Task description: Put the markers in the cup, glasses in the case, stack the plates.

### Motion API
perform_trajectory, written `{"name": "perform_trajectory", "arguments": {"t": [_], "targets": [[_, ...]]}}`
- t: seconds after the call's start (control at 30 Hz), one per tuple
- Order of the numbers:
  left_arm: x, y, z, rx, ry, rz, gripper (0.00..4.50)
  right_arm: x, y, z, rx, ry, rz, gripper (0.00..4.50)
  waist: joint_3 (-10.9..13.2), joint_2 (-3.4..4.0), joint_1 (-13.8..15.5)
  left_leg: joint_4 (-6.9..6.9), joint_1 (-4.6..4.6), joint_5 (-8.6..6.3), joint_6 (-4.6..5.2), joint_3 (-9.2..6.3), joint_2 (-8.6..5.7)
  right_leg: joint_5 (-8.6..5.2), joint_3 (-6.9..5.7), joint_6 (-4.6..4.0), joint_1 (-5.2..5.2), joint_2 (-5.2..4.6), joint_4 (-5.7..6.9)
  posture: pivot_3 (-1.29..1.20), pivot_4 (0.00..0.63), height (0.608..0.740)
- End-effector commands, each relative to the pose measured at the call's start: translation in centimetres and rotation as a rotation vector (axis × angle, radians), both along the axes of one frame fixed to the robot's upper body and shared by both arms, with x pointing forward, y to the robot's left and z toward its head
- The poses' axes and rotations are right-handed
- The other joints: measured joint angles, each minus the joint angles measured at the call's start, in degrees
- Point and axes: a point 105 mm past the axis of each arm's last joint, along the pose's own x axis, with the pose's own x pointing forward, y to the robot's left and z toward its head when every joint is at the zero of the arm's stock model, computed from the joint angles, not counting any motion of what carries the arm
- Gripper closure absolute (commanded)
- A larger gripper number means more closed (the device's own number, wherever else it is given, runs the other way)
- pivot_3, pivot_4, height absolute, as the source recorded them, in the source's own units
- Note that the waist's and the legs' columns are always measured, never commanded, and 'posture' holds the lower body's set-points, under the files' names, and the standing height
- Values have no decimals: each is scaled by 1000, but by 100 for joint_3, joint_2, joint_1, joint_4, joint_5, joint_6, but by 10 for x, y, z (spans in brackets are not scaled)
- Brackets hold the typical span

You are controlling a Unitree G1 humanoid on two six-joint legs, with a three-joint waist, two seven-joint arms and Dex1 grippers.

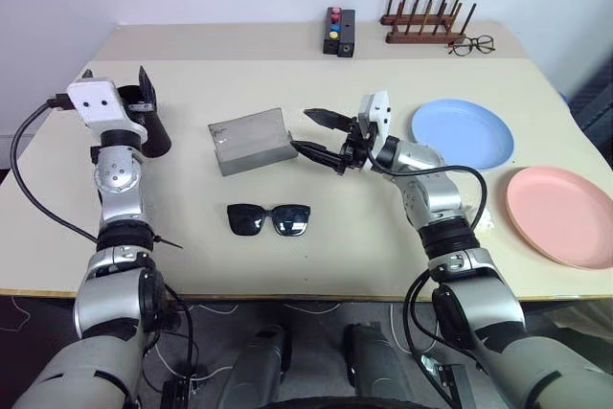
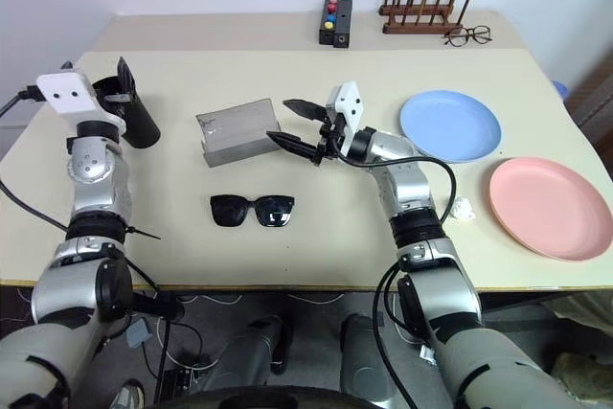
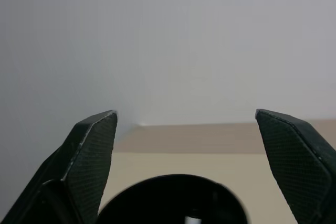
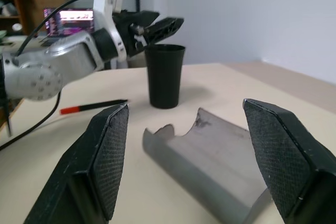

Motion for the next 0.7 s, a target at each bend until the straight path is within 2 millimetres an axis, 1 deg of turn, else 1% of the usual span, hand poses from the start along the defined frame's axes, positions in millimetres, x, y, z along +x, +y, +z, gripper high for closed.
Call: {"name": "perform_trajectory", "arguments": {"t": [0.03, 0.17, 0.23, 0.3, 0.33, 0.37, 0.43, 0.5, 0.6, 0.63, 0.67, 0.7], "targets": [[-32, 11, 35, -103, -90, -127, 100, -13, -4, 6, -32, -17, 73, 970, 0, 0, -68, 0, -1, 0, 0, 0, 0, 0, 0, 0, 0, 0, -1, 0, 150, 740], [-76, 24, 49, -142, -43, -228, 100, -22, -12, -1, -84, 12, 115, 970, 0, 0, -154, -3, -2, -2, -2, -1, 10, -1, 4, -2, -6, 8, 1, 0, 150, 740], [-94, 25, 54, -141, -6, -265, 100, -24, -13, -1, -98, 18, 132, 970, 0, 1, -153, -3, -1, -3, -4, -2, 16, 0, 4, -6, -7, 15, 3, 0, 150, 740], [-108, 19, 54, -150, 48, -332, 100, -25, -15, -1, -110, 23, 148, 970, 0, 1, -147, -2, 5, -4, -5, -2, 20, 3, 4, -12, -3, 18, 1, 0, 150, 740], [-116, 18, 49, -150, 101, -346, 100, -26, -15, -1, -116, 25, 160, 970, 0, 1, -146, -2, 9, -4, -6, -2, 20, 3, 4, -12, 2, 18, 0, 0, 150, 740], [-122, 21, 43, -155, 163, -323, 100, -27, -15, -1, -121, 27, 171, 970, 0, 2, -143, -3, 13, -5, -6, -1, 20, 3, 4, -13, 6, 18, -2, 0, 150, 740], [-133, 35, 27, -163, 306, -189, 100, -27, -15, 0, -126, 23, 181, 970, 0, 2, -132, -3, 17, -5, -7, 1, 20, 2, 6, -13, 9, 17, -3, 0, 150, 740], [-144, 51, 16, -161, 395, -55, 100, -27, -14, 2, -122, 22, 192, 970, 0, 2, -77, -4, 18, -6, -8, 0, 21, 2, 7, -14, 7, 18, -2, 0, 150, 740], [-150, 63, 5, -192, 463, 30, 100, -29, -12, 3, -121, 28, 219, 970, 0, 1, -26, -3, 18, -12, -19, 2, 24, -7, 7, -30, 8, 21, -3, 0, 150, 740], [-148, 61, -9, -209, 589, 11, 100, -30, -10, 1, -128, 29, 231, 970, 0, 0, -6, -2, 19, -13, -20, 2, 24, -9, 7, -33, 10, 21, -4, 0, 150, 740], [-145, 51, -16, -191, 687, -63, 100, -31, -8, 0, -137, 28, 243, 970, -3, -9, 7, -1, 19, -13, -22, 2, 23, -9, 7, -33, 11, 21, -5, 0, 150, 740], [-143, 44, -19, -167, 751, -119, 100, -32, -7, -1, -142, 28, 253, 970, -5, -13, 21, 0, 18, -13, -22, 0, 24, -9, 5, -33, 12, 21, -4, 0, 150, 740]]}}
